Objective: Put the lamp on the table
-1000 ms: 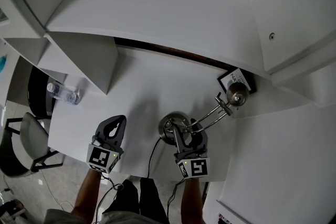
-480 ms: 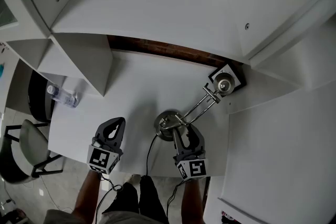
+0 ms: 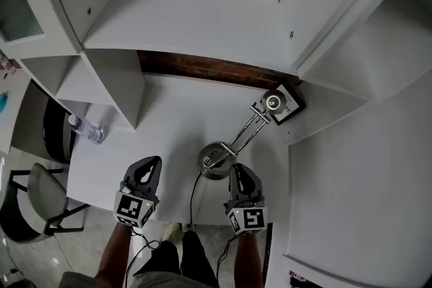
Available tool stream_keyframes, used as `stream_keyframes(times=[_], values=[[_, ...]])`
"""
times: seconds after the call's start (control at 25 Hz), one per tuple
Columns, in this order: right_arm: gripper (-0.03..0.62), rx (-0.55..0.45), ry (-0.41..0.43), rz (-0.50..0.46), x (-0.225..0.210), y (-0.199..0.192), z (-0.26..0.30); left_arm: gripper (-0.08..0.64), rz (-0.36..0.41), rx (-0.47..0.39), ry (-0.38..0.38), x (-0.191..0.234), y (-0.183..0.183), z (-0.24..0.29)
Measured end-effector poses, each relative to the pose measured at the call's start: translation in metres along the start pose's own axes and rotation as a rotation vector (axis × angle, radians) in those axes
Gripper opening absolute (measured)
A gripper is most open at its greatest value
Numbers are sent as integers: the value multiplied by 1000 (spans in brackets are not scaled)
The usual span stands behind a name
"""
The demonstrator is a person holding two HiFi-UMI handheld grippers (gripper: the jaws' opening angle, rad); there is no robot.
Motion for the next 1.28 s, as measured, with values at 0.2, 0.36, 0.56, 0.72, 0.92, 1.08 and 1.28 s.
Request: stream_keyframes(times=[0.2,0.36,0.56,0.72,0.92,1.08,1.28], values=[[23,10,-34,8,3,13,-7,0,5,-22,-8,-3,15,-10],[21,3,-56,9,7,30,-15,0,9,-44,-18,-7,30,-19],[21,-16,-68,13,13,54,-29,2,18,-65,-18,-11,49,-32],[21,-34,-81,15,20,70,-42,0,17,-89,-30,-14,64,-43],[21,-39,-66,19,33,87,-61,1,16,-110,-45,-20,83,-61],[21,-54,-65,18,43,99,-75,2,18,-109,-59,-24,90,-71],[21,-65,-75,12,53,105,-91,0,22,-118,-83,-33,98,-83]])
Point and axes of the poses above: the fingertips, and each gripper's own axes: z forward along the fingers, x to its left, y out of its top, the point moved 6 cm from there along -z, backward along the fingers, and after that the axes turned 2 degrees about z, right-handed, at the moved point
